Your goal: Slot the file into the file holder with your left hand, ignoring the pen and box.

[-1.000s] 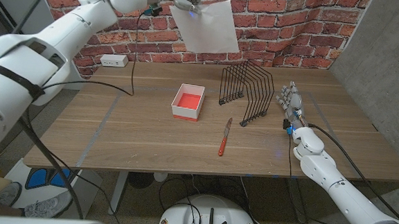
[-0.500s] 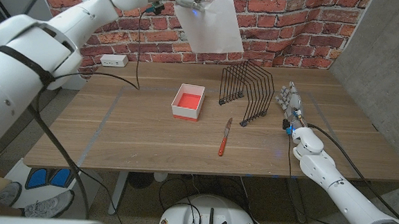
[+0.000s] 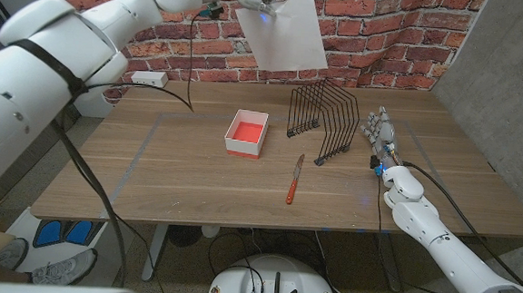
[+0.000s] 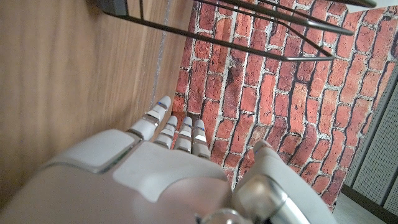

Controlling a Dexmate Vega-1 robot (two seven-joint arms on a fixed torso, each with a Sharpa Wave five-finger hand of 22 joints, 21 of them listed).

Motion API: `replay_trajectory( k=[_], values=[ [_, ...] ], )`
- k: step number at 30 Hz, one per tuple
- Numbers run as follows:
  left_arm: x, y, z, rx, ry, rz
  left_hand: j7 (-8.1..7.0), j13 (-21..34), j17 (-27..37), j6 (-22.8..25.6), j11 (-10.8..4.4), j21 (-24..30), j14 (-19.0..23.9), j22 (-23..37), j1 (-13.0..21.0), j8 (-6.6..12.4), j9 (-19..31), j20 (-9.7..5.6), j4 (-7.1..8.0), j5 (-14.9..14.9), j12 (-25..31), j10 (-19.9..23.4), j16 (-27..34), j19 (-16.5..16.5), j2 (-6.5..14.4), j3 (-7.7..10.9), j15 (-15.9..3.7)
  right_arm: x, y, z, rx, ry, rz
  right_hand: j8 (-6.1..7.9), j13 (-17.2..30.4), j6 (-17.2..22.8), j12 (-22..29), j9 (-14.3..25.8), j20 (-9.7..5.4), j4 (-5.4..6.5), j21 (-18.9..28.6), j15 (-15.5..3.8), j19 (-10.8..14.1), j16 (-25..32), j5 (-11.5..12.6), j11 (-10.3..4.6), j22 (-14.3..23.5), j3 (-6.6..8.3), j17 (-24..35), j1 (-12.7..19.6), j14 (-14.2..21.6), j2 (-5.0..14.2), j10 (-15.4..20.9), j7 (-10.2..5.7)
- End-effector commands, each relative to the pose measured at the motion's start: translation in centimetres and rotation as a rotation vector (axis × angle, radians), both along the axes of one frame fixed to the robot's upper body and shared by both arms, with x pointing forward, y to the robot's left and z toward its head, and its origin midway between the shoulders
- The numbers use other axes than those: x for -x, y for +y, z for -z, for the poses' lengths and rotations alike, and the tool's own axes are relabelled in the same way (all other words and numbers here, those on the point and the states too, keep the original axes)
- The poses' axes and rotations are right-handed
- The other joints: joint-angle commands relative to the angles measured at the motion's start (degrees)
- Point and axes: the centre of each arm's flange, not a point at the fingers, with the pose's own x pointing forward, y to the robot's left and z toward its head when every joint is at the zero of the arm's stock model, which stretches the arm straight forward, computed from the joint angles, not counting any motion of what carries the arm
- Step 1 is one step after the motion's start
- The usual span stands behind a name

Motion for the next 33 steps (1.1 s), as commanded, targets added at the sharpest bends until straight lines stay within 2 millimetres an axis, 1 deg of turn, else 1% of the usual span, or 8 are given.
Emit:
replay_trajectory(
  k=[1, 8, 17, 33],
  values=[
    [-0.2, -2.2, -0.4, -0.008, 0.043, 0.001, -0.18, 0.24, 0.25, 0.14, -0.07, -0.21, -0.25, 0.25, -0.15, 0.43, 0.3, -3.07, 0.05, 0.02, 0.19, -0.08, 0.2, -0.44, 0.14, -0.33, -4.49, -0.2, 0.0, -0.1, 0.0, -0.006, 0.001, 0.07, 0.19, 0.18, 0.17, 0.16, 0.03, 0.38, -0.08, -0.4, 0.08, 0.18, 0.25, 0.05, 0.16, 0.23, 0.32, -0.41, -0.25, 2.35, 0.49, 0.06],
    [-0.1, -3.4, -0.3, -0.024, 0.064, 0.015, -0.15, 0.24, 0.22, 0.14, -0.08, -0.21, -0.39, 0.24, -0.09, 0.43, 0.3, -3.08, 0.01, 0.03, 0.21, -0.05, 0.14, -0.49, 0.15, -0.3, -4.57, -0.2, 0.0, -0.2, 0.0, -0.005, 0.002, 0.08, 0.19, 0.2, 0.18, 0.16, 0.04, 0.41, -0.08, -0.39, 0.07, 0.16, 0.25, 0.04, 0.16, 0.23, 0.32, -0.42, -0.28, 2.34, 0.52, 0.06],
    [0.0, -4.2, 0.0, -0.039, 0.091, 0.033, -0.25, 0.24, 0.21, 0.13, -0.07, -0.26, -0.54, 0.24, -0.1, 0.43, 0.3, -3.04, 0.02, 0.01, 0.16, -0.16, 0.1, -0.69, 0.13, -0.35, -4.5, -0.1, -0.1, -0.1, -0.003, -0.003, 0.006, 0.09, 0.19, 0.21, 0.18, 0.16, 0.06, 0.44, -0.07, -0.37, 0.05, 0.15, 0.26, 0.05, 0.16, 0.23, 0.32, -0.43, -0.27, 2.33, 0.52, 0.06],
    [0.4, -4.6, -0.3, -0.043, 0.104, 0.049, -0.38, 0.24, 0.18, -0.02, -0.09, -0.35, -0.88, 0.24, -0.01, 0.39, 0.3, -3.03, 0.0, -0.01, 0.1, -0.38, 0.03, -1.03, 0.2, -0.33, -4.61, 0.1, -0.1, 0.1, -0.007, -0.004, 0.009, 0.1, 0.19, 0.25, 0.17, 0.16, 0.05, 0.52, -0.05, -0.38, 0.07, 0.14, 0.26, 0.05, 0.16, 0.21, 0.33, -0.47, -0.26, 2.32, 0.49, 0.11]
  ],
)
